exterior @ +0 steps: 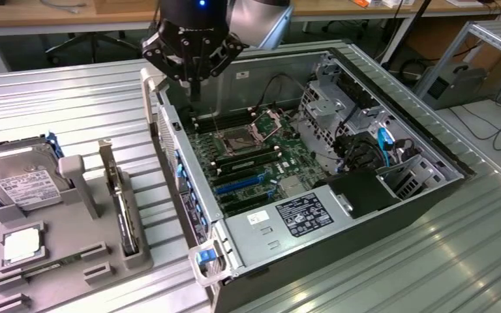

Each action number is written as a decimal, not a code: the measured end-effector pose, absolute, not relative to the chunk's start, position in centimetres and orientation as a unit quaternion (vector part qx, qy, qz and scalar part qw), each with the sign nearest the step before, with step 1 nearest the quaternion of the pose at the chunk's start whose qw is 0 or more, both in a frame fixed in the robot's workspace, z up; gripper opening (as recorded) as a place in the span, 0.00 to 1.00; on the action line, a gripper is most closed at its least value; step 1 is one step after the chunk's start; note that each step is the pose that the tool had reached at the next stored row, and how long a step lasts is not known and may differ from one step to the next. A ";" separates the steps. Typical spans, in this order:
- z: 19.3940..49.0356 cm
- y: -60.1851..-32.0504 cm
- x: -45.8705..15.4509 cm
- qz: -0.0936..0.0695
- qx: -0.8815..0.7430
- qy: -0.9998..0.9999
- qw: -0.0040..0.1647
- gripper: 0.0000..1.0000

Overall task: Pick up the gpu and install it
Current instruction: 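Reach for the gpu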

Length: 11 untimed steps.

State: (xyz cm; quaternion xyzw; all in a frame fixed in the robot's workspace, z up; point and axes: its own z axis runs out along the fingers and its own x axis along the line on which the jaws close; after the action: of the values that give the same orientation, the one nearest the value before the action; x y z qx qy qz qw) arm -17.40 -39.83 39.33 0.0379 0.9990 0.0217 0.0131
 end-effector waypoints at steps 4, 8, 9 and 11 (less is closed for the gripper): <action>39.3 -39.8 -18.7 0.022 0.038 0.999 0.013 0.11; 39.3 -39.7 -20.0 0.022 0.038 0.999 0.013 0.11; 39.3 -39.7 -20.3 0.022 0.038 0.999 0.013 0.11; 39.3 -39.7 -21.3 0.022 0.038 0.999 0.013 0.11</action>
State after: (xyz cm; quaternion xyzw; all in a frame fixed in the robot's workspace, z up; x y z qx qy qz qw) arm -21.26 -39.68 39.32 0.0378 0.9990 0.0217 0.0130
